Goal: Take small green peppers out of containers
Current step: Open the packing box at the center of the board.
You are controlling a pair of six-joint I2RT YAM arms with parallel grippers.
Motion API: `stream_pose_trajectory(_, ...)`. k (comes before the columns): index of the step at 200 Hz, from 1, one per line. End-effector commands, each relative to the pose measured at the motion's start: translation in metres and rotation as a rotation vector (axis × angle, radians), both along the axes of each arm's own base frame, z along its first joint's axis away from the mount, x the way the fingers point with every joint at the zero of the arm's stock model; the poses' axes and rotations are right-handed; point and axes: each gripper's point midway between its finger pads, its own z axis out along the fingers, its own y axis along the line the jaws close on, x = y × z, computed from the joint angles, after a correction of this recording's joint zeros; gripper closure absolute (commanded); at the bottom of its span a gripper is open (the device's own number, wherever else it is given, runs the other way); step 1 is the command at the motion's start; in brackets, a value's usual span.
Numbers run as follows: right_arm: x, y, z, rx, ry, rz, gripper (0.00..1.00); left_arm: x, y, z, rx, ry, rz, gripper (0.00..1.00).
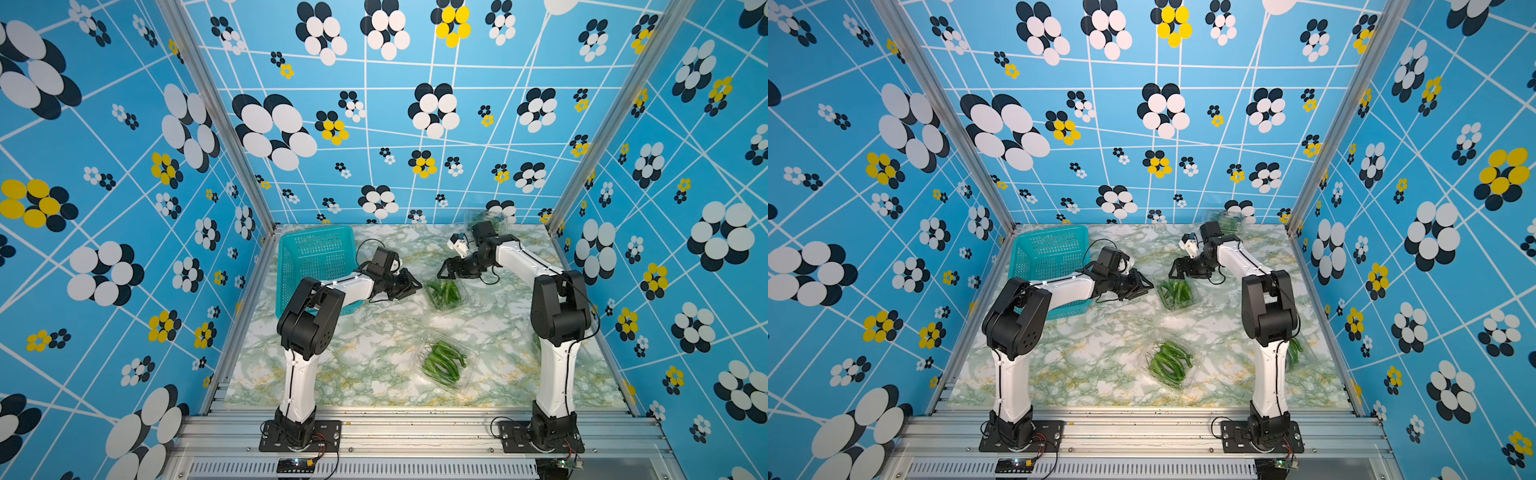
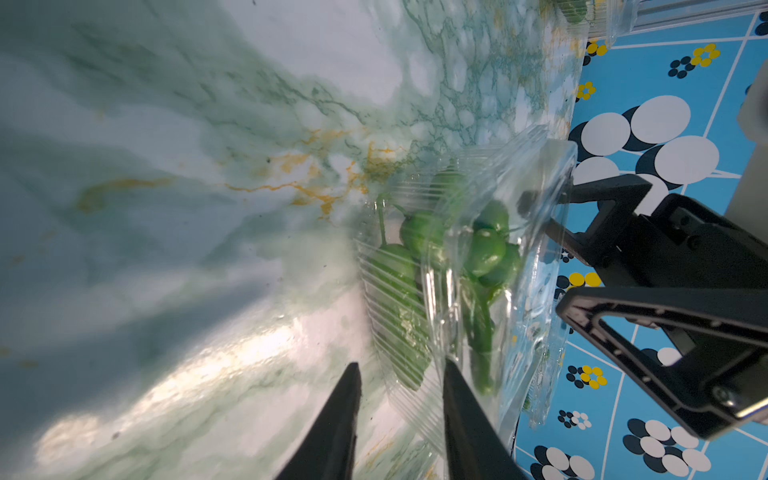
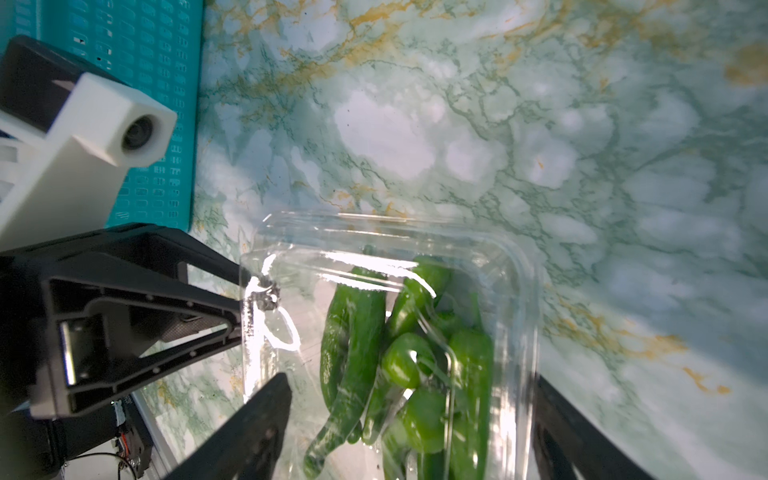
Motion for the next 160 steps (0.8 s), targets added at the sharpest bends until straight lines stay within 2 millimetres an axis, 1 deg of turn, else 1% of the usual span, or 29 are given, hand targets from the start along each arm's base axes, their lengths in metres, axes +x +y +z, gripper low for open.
stream_pose_trajectory(1,0.001,0.010,0.002,0.030,0.005,0.018,0.11,0.002,-0.007,-0.004,0.014,-0.005,-0.027,0.64)
stream_pose_trajectory(25,0.000,0.010,0.001,0.032,0.007,0.019,0.12,0.003,-0.011,-0.004,0.012,-0.005,-0.032,0.65)
stream_pose_trajectory(52,-0.001,0.011,0.001,0.037,0.012,0.024,0.12,0.007,-0.013,-0.001,0.004,-0.018,-0.031,0.65)
stream_pose_trajectory(73,-0.002,0.013,-0.001,0.042,0.019,0.028,0.12,0.010,-0.015,-0.001,-0.011,-0.021,-0.019,0.64)
stream_pose_trajectory(90,-0.003,0.015,-0.002,0.042,0.020,0.033,0.12,0.013,-0.020,-0.001,-0.021,-0.027,-0.017,0.65)
stream_pose_trajectory(121,-0.004,0.017,-0.003,0.045,0.026,0.038,0.13,0.015,-0.028,-0.005,-0.002,-0.020,-0.030,0.65)
stream_pose_trajectory(160,-0.001,0.017,0.000,0.036,0.016,0.045,0.13,0.016,-0.028,-0.006,0.006,-0.019,-0.019,0.73)
